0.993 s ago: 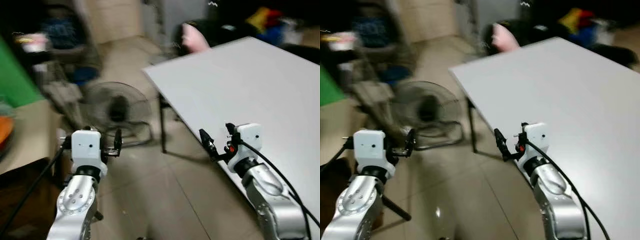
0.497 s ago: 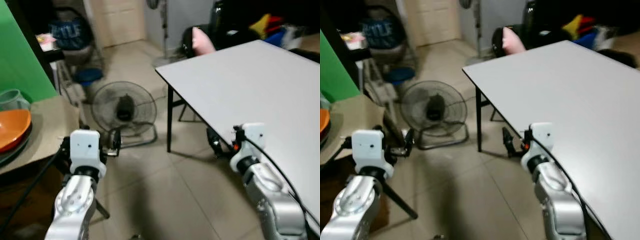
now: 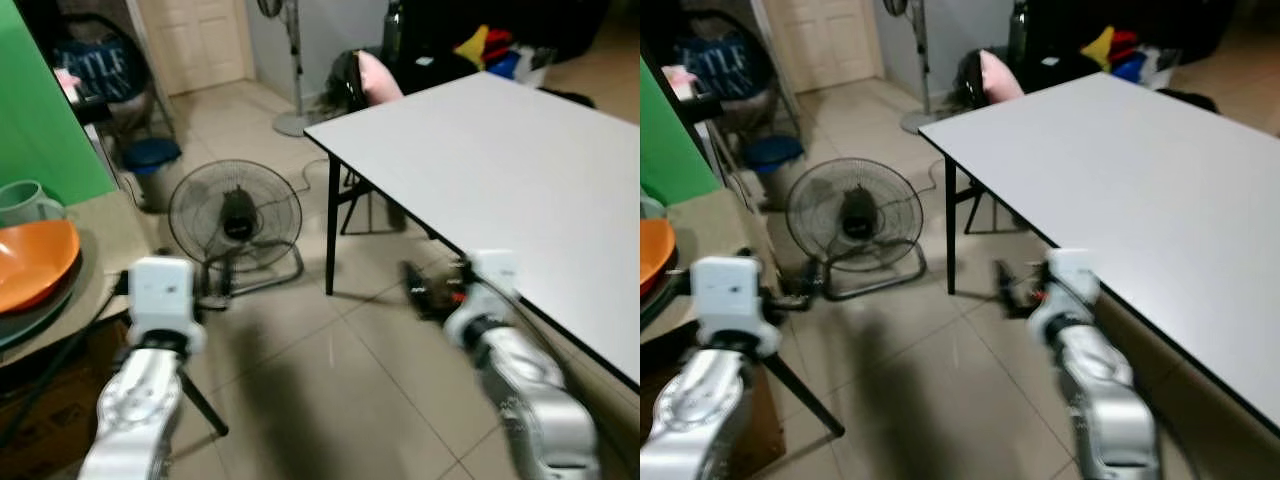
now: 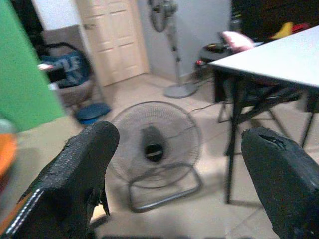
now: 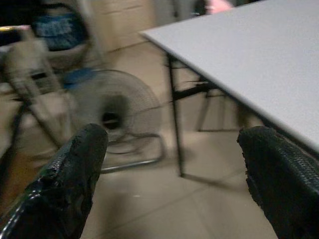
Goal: Setting the table
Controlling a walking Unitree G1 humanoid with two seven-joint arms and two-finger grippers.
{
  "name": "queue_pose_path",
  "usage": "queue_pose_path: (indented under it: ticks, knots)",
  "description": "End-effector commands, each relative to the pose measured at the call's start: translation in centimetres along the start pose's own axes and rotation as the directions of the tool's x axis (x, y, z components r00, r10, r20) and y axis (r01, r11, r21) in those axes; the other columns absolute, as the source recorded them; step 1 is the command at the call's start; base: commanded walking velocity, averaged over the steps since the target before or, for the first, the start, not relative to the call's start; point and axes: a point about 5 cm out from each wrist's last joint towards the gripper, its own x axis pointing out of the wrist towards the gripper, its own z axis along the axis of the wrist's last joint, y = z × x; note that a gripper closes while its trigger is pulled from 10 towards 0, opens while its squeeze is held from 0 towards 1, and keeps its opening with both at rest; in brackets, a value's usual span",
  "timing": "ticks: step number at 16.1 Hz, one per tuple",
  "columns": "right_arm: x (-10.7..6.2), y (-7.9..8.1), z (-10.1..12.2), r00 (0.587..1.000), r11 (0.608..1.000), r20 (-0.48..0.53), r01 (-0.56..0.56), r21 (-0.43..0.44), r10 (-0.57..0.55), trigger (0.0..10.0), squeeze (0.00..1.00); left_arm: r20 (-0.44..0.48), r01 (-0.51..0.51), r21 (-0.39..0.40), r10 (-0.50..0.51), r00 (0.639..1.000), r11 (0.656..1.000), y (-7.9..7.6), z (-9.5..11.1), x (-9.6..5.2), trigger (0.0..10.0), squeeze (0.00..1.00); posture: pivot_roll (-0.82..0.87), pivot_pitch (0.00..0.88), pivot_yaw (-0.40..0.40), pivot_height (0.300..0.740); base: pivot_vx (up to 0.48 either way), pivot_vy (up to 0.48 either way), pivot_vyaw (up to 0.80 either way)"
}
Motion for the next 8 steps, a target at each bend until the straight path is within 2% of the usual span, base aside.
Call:
queue_pose_path:
  ticks: [1, 2, 4, 8]
  knots:
    - [0.0, -0.3, 0.7, 1.000, 1.000, 0.015, 0.003, 0.001, -0.003, 10.0, 0.00, -0.005, 0.004, -0.001, -0.004, 1.000, 1.000, -0.2, 0.0, 0.0, 10.0, 0.04, -0.11, 0.000, 0.074, 0.740, 0.000, 0.292, 0.00]
    - [0.1, -0.3, 0.8, 1.000, 1.000, 0.017, -0.004, 0.004, 0.004, 10.0, 0.00, -0.009, 0.001, -0.002, -0.001, 1.000, 1.000, -0.2, -0.1, -0.1, 10.0, 0.04, -0.11, 0.000, 0.071, 0.740, 0.000, 0.292, 0.00]
    - [0.3, 0.3, 0.9, 0.998, 0.998, 0.017, -0.063, -0.028, 0.063, 10.0, 0.00, 0.002, -0.006, -0.006, 0.006, 1.000, 1.000, -0.2, 0.1, -0.2, 10.0, 0.03, -0.10, 0.000, 0.068, 0.740, 0.000, 0.000, 0.00]
    - [0.4, 1.9, 1.4, 0.981, 0.982, 0.036, -0.188, -0.024, 0.189, 10.0, 0.00, 0.032, -0.030, 0.013, 0.029, 0.999, 0.999, 0.1, 0.7, -0.1, 10.0, 0.04, -0.10, 0.000, 0.065, 0.740, 0.000, 0.000, 0.80]
